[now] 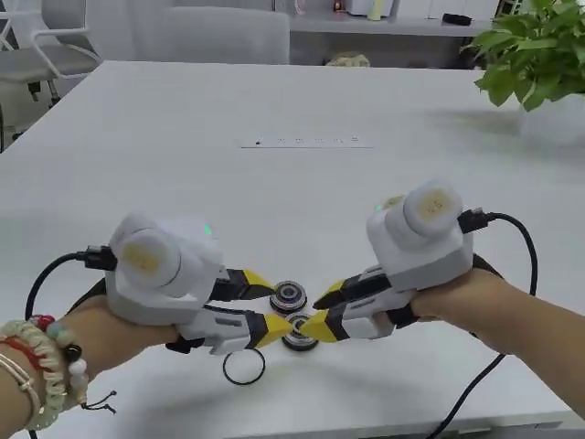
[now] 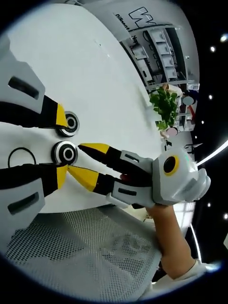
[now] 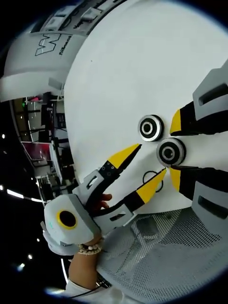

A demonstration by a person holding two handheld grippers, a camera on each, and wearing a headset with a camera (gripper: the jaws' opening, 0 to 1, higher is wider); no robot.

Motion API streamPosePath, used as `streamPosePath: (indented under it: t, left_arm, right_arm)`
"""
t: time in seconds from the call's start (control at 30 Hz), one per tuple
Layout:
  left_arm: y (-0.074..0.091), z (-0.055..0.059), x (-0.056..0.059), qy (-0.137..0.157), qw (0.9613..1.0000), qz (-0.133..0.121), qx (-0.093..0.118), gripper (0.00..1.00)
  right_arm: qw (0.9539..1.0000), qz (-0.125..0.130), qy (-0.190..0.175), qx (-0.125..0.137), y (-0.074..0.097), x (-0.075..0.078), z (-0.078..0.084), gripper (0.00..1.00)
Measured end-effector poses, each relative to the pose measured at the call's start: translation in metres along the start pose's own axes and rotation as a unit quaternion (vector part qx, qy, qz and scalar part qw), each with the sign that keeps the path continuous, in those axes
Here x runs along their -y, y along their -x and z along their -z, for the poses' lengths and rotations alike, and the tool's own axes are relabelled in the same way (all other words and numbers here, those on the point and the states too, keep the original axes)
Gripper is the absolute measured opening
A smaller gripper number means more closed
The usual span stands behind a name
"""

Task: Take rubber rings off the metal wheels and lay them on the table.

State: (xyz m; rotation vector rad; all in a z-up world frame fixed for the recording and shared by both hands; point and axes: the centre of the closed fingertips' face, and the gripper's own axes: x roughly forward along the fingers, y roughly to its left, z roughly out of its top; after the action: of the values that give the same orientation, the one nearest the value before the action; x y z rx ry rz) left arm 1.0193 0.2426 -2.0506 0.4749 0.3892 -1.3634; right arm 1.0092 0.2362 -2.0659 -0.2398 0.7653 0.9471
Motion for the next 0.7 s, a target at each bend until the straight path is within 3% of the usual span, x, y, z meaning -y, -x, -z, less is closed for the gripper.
streamPosePath:
  t: [0.27,0.33,0.43,0.5,0.7]
  left_arm:
    - [-0.020,-0.001,0.009,-0.007,0.9999,0.009,-0.009,0.16]
    - [-0.020,-0.002,0.012,0.013,0.9997,0.019,-0.003,0.13]
    - [-0.018,-0.001,0.011,0.010,0.9998,0.019,-0.001,0.11]
    - [-0.019,0.000,0.011,0.030,0.9993,0.022,0.004,0.11]
    - [-0.017,0.000,0.011,0.029,0.9991,0.020,0.023,0.11]
  right_arm:
    - [0.9996,-0.004,0.017,-0.024,-0.002,-0.002,0.011,0.25]
    - [0.9995,-0.004,0.019,-0.025,-0.002,-0.003,0.012,0.24]
    - [0.9993,-0.005,0.027,-0.026,-0.002,-0.003,0.012,0.24]
    - [0.9994,-0.005,0.027,-0.024,-0.002,-0.003,0.011,0.24]
    - [0.9988,-0.006,0.031,-0.036,-0.004,-0.004,0.017,0.24]
